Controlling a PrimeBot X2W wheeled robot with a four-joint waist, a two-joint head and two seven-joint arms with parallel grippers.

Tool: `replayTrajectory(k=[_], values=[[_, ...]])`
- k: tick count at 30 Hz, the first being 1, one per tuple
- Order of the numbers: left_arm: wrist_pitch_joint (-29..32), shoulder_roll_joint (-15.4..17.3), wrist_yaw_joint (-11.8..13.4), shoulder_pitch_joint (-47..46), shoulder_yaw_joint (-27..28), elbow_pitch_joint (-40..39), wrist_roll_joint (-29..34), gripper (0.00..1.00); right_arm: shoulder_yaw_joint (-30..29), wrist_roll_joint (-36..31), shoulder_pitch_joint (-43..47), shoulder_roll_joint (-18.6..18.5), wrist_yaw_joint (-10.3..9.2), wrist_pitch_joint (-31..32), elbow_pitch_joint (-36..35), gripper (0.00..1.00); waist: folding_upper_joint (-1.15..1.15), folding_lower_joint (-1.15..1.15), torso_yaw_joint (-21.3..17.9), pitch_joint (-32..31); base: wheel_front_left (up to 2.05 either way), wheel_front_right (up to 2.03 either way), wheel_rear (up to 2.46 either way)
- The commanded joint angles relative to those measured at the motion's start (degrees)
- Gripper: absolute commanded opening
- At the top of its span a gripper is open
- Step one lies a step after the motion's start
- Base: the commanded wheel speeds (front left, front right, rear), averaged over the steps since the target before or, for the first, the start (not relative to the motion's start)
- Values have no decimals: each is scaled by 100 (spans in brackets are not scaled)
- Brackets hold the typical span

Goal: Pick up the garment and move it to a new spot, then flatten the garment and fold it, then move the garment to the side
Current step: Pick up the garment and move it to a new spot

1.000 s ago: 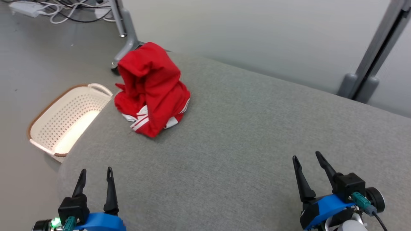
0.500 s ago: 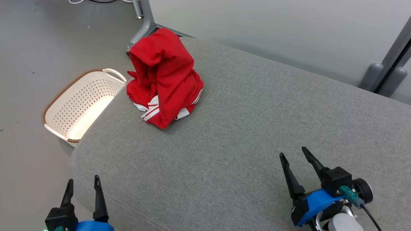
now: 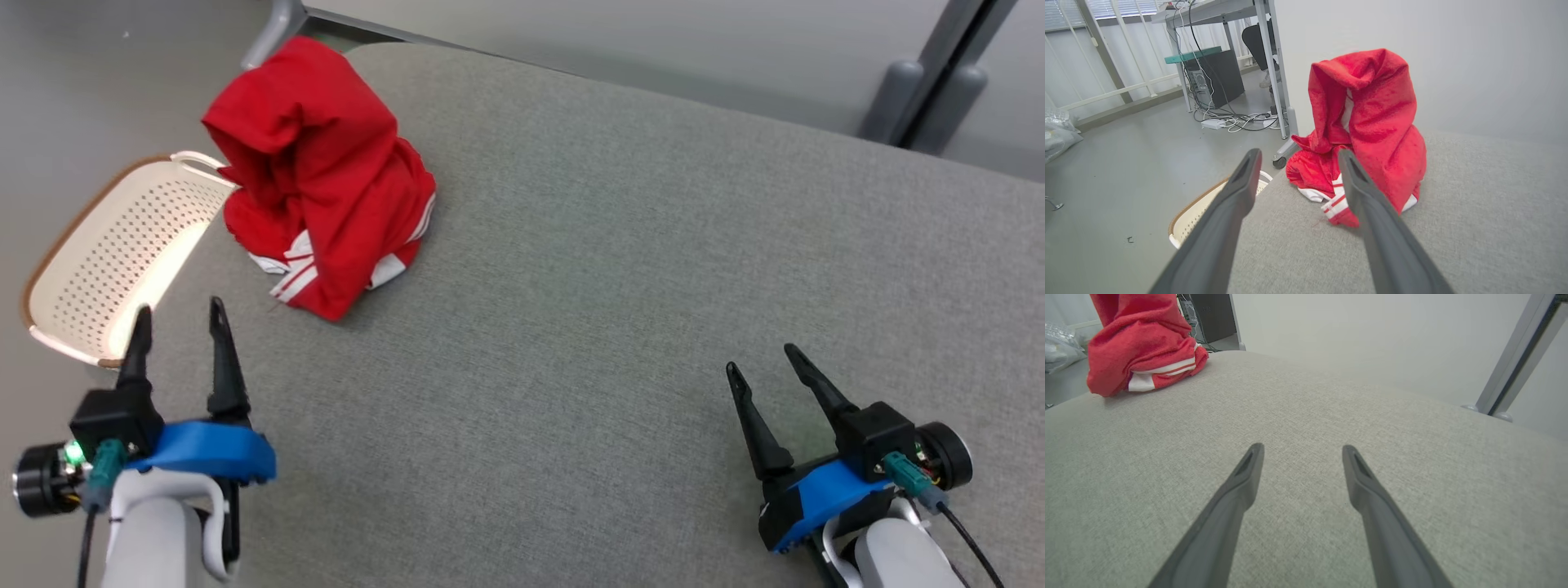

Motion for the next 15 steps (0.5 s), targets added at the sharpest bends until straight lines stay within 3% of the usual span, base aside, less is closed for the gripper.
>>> replayTrajectory(k=[1,15], values=[[-16,74,15,-205,47,29,28,100,26,10,-105,-74,1,-25,-45,100,-1,0,-63,72,0,0,0],[-16,651,-106,-1990,362,722,-18,100,356,175,-596,-396,0,-24,-108,100,-1,0,-822,930,0,0,0]])
